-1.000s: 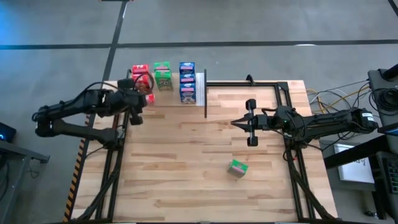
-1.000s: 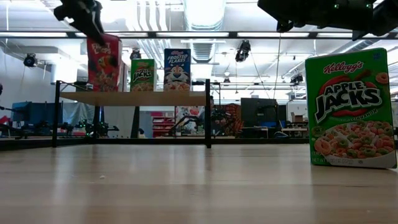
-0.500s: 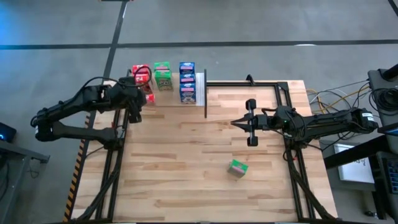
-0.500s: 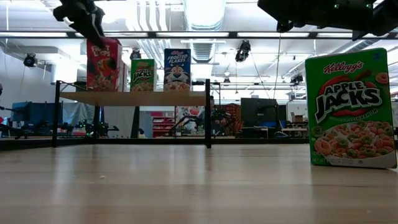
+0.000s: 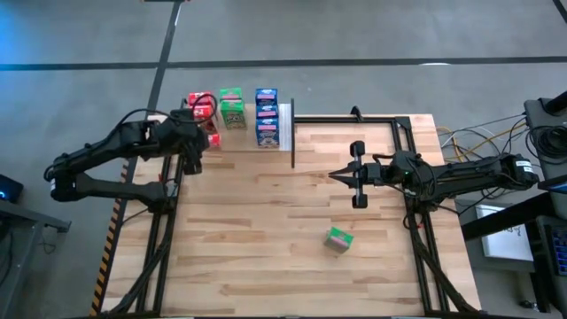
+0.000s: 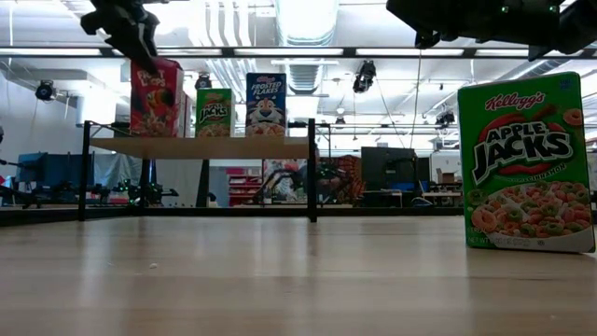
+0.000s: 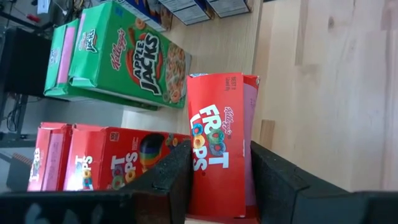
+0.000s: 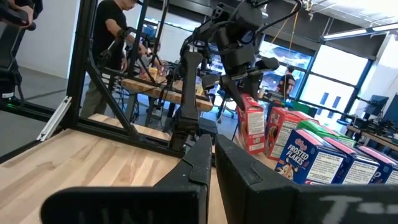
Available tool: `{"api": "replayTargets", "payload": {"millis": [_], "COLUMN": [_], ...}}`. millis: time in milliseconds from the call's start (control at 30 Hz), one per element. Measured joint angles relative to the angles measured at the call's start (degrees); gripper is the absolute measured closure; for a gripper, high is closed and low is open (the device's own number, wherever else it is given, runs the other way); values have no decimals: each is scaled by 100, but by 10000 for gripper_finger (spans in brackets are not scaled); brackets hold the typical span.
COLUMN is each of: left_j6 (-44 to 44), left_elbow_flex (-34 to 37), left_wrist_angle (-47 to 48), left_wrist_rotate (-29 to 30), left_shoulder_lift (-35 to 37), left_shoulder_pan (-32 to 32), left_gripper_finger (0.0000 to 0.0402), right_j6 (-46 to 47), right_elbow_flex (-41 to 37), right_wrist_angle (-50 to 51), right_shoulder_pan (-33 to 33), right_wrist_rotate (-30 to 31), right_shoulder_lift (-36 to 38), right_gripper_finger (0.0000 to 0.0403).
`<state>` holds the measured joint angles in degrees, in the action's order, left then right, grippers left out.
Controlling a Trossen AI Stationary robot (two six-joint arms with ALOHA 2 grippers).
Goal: Stack cereal on shelf
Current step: Put the red cereal box on the shelf aligned with the other red cereal boxes
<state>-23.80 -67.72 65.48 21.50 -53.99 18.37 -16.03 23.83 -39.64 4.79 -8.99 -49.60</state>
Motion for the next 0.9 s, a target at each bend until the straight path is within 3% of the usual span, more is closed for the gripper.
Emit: {"api": "replayTargets", "payload": {"millis": [533, 900], "left_j6": [-6, -71], "left_elbow_flex": [2, 4], "left_wrist_angle": [-1, -5], "left_wrist_rotate": [20, 534], "left_shoulder_lift": [-22, -18], "left_shoulder_pan": [28, 28], "left_gripper_finger": [274, 220], "right_j6": [59, 59], "right_elbow_flex": [0, 0], "right_wrist_angle": [-2, -2], "right_shoulder_pan": [0, 0], "right_wrist_rotate": [2, 2], "right_shoulder_lift": [0, 0], "right_gripper_finger": [390, 390]}}
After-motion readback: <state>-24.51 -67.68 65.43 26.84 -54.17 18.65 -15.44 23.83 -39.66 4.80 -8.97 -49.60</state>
